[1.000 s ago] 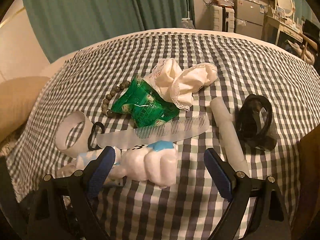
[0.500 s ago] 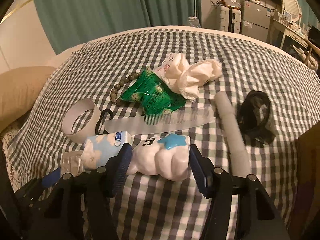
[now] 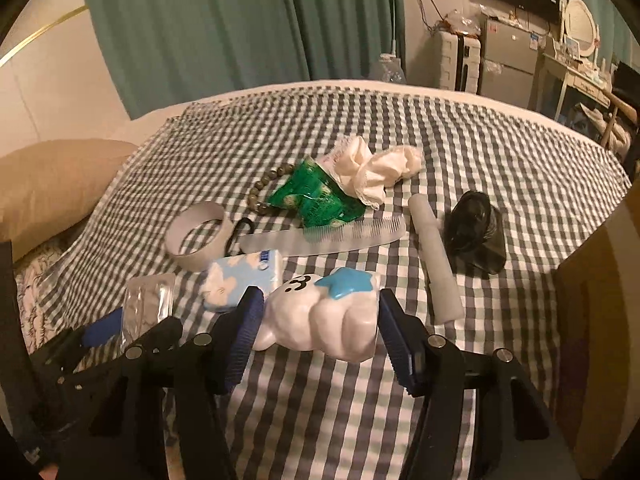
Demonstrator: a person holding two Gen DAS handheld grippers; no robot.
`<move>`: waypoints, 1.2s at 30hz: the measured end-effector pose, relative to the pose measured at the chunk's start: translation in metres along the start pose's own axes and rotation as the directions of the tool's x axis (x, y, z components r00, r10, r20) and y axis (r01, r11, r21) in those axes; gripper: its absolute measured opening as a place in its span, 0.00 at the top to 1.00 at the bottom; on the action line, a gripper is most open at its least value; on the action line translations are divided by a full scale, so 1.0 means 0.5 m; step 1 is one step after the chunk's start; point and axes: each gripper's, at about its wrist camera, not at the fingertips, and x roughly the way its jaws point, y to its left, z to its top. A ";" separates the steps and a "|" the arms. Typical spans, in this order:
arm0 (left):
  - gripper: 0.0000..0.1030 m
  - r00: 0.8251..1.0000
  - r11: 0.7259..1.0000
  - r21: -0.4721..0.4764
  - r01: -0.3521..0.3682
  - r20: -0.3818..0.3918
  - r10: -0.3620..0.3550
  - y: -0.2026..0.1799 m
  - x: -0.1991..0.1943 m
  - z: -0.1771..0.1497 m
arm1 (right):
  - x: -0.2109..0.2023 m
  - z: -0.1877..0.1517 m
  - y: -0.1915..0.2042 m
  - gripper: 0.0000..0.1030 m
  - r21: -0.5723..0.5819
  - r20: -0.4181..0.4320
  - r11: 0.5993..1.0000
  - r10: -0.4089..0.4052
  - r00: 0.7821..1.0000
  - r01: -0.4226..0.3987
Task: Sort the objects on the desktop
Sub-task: 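Grasp the foil blister pack with left gripper while right grasps the tooth plush, then carry the blister pack and tooth plush toward the cardboard box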
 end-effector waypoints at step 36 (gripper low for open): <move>0.31 0.948 0.936 0.304 0.178 0.200 -0.246 -0.426 -0.349 0.073 | -0.441 0.031 -0.249 0.44 0.043 0.298 0.986 -0.165 0.940 0.159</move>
